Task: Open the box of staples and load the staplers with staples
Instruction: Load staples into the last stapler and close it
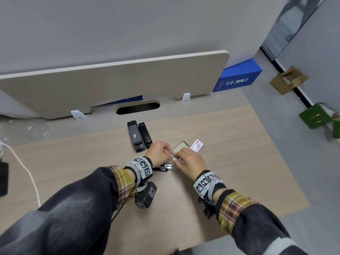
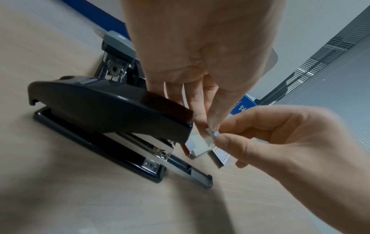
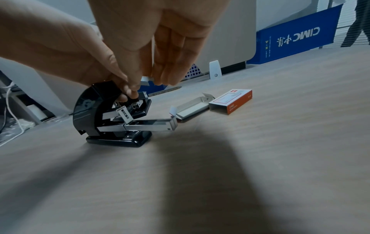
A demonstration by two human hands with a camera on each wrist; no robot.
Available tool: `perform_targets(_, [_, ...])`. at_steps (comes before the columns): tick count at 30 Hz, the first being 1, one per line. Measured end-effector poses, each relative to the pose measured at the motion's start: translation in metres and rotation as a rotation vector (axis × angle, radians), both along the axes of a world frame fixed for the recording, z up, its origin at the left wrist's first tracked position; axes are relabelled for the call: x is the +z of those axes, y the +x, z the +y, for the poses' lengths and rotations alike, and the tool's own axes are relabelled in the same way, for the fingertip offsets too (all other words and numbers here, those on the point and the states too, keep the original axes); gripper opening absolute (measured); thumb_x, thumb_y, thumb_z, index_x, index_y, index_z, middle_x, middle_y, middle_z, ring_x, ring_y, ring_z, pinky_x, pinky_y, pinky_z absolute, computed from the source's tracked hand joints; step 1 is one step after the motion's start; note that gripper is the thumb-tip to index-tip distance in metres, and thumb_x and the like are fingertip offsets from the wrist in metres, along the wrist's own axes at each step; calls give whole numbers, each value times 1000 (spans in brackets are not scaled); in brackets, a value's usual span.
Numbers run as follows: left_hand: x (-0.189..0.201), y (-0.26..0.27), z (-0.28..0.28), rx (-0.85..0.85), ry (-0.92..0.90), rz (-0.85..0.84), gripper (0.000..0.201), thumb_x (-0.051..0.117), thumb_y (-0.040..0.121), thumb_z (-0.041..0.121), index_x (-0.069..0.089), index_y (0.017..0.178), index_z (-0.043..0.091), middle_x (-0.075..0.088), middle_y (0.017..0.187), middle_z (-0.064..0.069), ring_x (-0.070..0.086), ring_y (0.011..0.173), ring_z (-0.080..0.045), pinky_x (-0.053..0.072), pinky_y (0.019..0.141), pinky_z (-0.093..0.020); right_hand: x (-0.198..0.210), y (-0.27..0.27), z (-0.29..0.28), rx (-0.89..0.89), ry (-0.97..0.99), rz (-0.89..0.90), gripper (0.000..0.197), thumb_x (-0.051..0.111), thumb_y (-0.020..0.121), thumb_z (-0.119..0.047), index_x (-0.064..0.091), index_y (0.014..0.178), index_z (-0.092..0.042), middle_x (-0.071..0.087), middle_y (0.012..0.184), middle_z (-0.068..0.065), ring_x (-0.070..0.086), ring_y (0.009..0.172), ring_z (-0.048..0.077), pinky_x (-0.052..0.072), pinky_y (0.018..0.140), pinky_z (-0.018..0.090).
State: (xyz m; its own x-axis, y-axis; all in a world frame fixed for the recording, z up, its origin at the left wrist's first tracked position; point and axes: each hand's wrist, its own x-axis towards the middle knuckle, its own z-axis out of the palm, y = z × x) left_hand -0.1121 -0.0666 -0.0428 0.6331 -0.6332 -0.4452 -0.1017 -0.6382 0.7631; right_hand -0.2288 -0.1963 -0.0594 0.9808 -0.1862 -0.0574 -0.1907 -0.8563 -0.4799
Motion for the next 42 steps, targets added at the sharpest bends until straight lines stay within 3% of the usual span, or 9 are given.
perform_targets(3, [-1, 0, 3, -5, -14, 13, 14, 71, 78, 2, 66, 85, 13, 67, 66, 2, 61, 60, -8, 49, 62, -19, 1, 2, 3, 14, -8, 40, 20, 60, 88, -32, 67, 97, -16, 64, 96, 0, 60, 96, 21, 44, 69, 32])
perform_targets(7, [-6, 4, 9, 61, 4, -89, 4, 67, 82, 14, 67, 81, 18, 65, 73, 1, 58, 66, -12, 49, 69, -26, -3, 3, 5, 21, -43, 128, 20, 58, 86, -34, 65, 94, -18, 63, 95, -2, 59, 94, 21, 45, 70, 31])
perform_targets(11, [-11, 9, 15, 58, 67, -115, 10, 60, 83, 16, 69, 78, 16, 71, 80, -4, 64, 76, -21, 52, 75, -31, -8, 3, 9, 43, -75, 172, 18, 56, 86, -36, 63, 93, -21, 62, 96, -4, 57, 96, 19, 42, 70, 30])
perform_targets(18, [-15, 6, 22, 43, 79, -106, 11, 61, 84, 17, 70, 80, 13, 64, 71, 5, 56, 68, -14, 45, 67, -25, -17, 8, 22, 85, -71, 202, 19, 55, 86, -35, 62, 94, -20, 58, 102, -3, 55, 101, 20, 45, 71, 34])
perform_targets(21, [-17, 6, 24, 41, 64, -88, 13, 68, 82, 26, 70, 78, 14, 70, 75, 0, 58, 67, -11, 50, 71, -29, -21, 5, 21, 84, -90, 194, 18, 54, 87, -34, 62, 92, -19, 58, 103, -2, 56, 102, 20, 46, 69, 34])
perform_targets(24, [-17, 4, 26, -17, 63, -64, 21, 77, 76, 38, 70, 77, 18, 67, 71, 4, 58, 64, -9, 51, 68, -27, -21, 6, 21, 87, -111, 185, 20, 53, 88, -33, 63, 91, -16, 59, 102, 1, 58, 99, 23, 47, 68, 36])
perform_targets(28, [-13, 3, 27, -79, 96, -100, 18, 80, 72, 31, 70, 82, 20, 64, 79, 4, 58, 73, -11, 49, 73, -27, -21, 7, 21, 93, -130, 177, 22, 52, 88, -34, 63, 91, -15, 60, 100, 2, 59, 98, 25, 49, 68, 37])
perform_targets(35, [-14, 3, 25, -75, 115, -91, 14, 79, 72, 28, 70, 81, 22, 62, 76, 5, 57, 72, -12, 49, 72, -28, -21, 6, 15, 118, -130, 184, 21, 52, 88, -34, 64, 97, -19, 61, 100, 0, 59, 98, 23, 47, 70, 35])
perform_targets(42, [-16, 4, 25, -86, 118, -89, 13, 78, 70, 30, 68, 77, 25, 63, 75, 7, 62, 76, -15, 51, 76, -33, -24, 4, 19, 102, -119, 107, 20, 55, 87, -35, 65, 89, -17, 62, 94, 1, 61, 93, 24, 45, 64, 33])
